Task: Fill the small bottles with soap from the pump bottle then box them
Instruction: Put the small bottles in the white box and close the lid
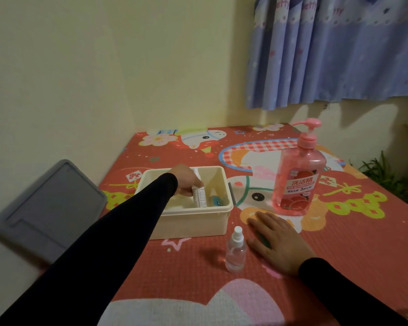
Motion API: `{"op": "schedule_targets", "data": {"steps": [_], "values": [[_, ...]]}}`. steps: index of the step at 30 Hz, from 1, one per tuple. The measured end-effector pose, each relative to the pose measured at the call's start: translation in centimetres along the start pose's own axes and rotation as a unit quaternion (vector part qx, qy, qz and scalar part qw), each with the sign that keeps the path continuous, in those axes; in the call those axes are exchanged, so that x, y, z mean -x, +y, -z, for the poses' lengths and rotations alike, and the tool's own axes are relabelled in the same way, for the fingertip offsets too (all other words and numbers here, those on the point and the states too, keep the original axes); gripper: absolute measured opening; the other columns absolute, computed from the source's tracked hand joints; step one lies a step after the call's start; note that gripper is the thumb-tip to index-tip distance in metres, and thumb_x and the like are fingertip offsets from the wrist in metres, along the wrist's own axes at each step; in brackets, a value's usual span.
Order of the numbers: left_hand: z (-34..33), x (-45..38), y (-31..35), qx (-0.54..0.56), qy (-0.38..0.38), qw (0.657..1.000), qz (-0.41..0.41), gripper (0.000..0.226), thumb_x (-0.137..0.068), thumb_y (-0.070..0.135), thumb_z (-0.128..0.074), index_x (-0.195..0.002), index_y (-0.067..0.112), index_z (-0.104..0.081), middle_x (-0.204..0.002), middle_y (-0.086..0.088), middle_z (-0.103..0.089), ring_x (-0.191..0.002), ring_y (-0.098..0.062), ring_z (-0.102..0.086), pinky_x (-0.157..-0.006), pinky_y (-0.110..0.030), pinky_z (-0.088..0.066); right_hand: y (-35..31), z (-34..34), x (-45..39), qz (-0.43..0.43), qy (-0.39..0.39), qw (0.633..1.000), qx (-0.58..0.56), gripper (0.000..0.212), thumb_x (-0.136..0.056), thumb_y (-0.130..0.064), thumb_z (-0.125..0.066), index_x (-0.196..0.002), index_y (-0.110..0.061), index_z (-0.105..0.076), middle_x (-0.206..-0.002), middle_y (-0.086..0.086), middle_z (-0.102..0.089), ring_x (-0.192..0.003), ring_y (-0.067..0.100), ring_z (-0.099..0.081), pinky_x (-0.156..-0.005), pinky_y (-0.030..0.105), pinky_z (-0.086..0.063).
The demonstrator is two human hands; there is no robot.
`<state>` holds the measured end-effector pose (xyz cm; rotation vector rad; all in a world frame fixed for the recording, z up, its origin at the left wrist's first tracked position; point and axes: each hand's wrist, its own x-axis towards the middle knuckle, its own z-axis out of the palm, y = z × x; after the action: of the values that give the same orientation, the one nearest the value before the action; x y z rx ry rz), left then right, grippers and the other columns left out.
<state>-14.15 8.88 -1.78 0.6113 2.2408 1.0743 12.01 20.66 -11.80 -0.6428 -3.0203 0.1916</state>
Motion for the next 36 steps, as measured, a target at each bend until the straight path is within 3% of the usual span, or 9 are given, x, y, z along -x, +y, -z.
{"op": "schedule_targets", "data": {"steps": [3,7,11,15,20,25,29,33,36], "values": [[-0.1,-0.4,0.3,-0.005,-0.015,1.0,0.017,0.023,-0.083,0.002,-0.071,-0.102,-0.003,-0.061,-0.094,-0.018,-0.07,-0.075,-0.024,-0.07,-0.067,-0.031,-0.06,0.1,-0.1,-0.1,0.0,-0.003,1.0,0.005,0.109,-0.059,-0.084,0.025,-0.151,-0.039,-0.014,-0.162,-0.006,-0.009,-0.149,0.014,-0.005,-0.121,0.036,-0.007],[-0.7,-0.5,0.3,-0.04,-0.043,0.997,0.042,0.009,-0.086,0.004,-0.067,-0.089,0.002,-0.059,-0.085,-0.014,-0.069,-0.07,-0.022,-0.069,-0.064,-0.03,-0.059,0.0,-0.1,-0.3,-0.001,0.001,1.0,0.005,0.11,-0.058,-0.084,0.026,-0.151,-0.04,-0.014,-0.162,-0.007,-0.009,-0.149,0.013,-0.005,-0.12,0.034,-0.005],[-1.4,-1.0,0.0,-0.06,-0.072,0.993,0.073,0.006,-0.09,0.006,-0.062,-0.09,0.003,-0.057,-0.085,-0.012,-0.067,-0.072,-0.02,-0.067,-0.073,-0.031,-0.057,-0.2,0.0,-0.3,-0.002,-0.003,1.0,0.003,0.105,-0.061,-0.083,0.022,-0.151,-0.041,-0.012,-0.162,-0.008,-0.007,-0.149,0.012,-0.004,-0.12,0.034,-0.004],[-2.0,-1.8,-0.6,-0.086,-0.09,0.987,0.105,0.018,-0.092,0.005,-0.06,-0.108,-0.003,-0.057,-0.105,-0.019,-0.067,-0.086,-0.024,-0.067,-0.081,-0.034,-0.056,-0.4,0.4,-0.2,-0.006,-0.011,1.0,-0.004,0.093,-0.069,-0.078,0.01,-0.151,-0.041,-0.011,-0.162,-0.009,-0.005,-0.149,0.011,-0.001,-0.119,0.034,-0.002],[-1.8,-1.9,-0.6,-0.085,-0.084,0.986,0.113,0.028,-0.096,0.0,-0.05,-0.122,-0.011,-0.051,-0.121,-0.026,-0.062,-0.11,-0.032,-0.064,-0.091,-0.038,-0.055,-0.1,0.1,-0.3,-0.005,-0.009,1.0,-0.006,0.099,-0.066,-0.082,0.015,-0.151,-0.041,-0.013,-0.162,-0.009,-0.007,-0.149,0.011,-0.002,-0.12,0.035,-0.003],[-1.7,-1.7,-0.5,-0.097,-0.074,0.987,0.102,0.029,-0.096,0.002,-0.051,-0.122,-0.008,-0.052,-0.117,-0.025,-0.063,-0.095,-0.031,-0.067,-0.084,-0.039,-0.056,-0.1,0.1,-0.3,-0.005,-0.005,1.0,-0.009,0.099,-0.065,-0.081,0.015,-0.151,-0.041,-0.013,-0.162,-0.009,-0.007,-0.149,0.012,-0.002,-0.12,0.035,-0.003],[-0.9,-1.3,-0.1,-0.104,-0.024,0.993,0.045,0.018,-0.093,0.012,-0.059,-0.103,-0.002,-0.06,-0.092,-0.016,-0.063,-0.069,-0.023,-0.061,-0.085,-0.038,-0.058,-0.2,0.3,-0.3,-0.005,-0.005,1.0,-0.013,0.096,-0.067,-0.08,0.011,-0.151,-0.04,-0.014,-0.162,-0.008,-0.008,-0.149,0.012,-0.003,-0.12,0.034,-0.003],[-0.3,0.5,0.5,-0.116,0.037,0.989,-0.084,0.025,-0.091,0.022,-0.061,-0.096,-0.001,-0.067,-0.086,-0.011,-0.064,-0.076,-0.023,-0.061,-0.086,-0.043,-0.056,-0.1,0.1,-0.3,-0.007,-0.001,1.0,-0.015,0.095,-0.068,-0.079,0.007,-0.151,-0.04,-0.017,-0.162,-0.007,-0.01,-0.149,0.013,-0.005,-0.119,0.034,-0.004],[-0.3,3.8,1.3,-0.112,0.07,0.967,-0.219,0.019,-0.091,0.029,-0.06,-0.099,0.014,-0.067,-0.094,-0.002,-0.065,-0.086,-0.019,-0.061,-0.083,-0.037,-0.052,0.0,-0.1,-0.3,-0.005,0.003,1.0,-0.017,0.089,-0.074,-0.082,-0.002,-0.15,-0.039,-0.02,-0.162,-0.006,-0.013,-0.149,0.014,-0.007,-0.12,0.035,-0.006]]}}
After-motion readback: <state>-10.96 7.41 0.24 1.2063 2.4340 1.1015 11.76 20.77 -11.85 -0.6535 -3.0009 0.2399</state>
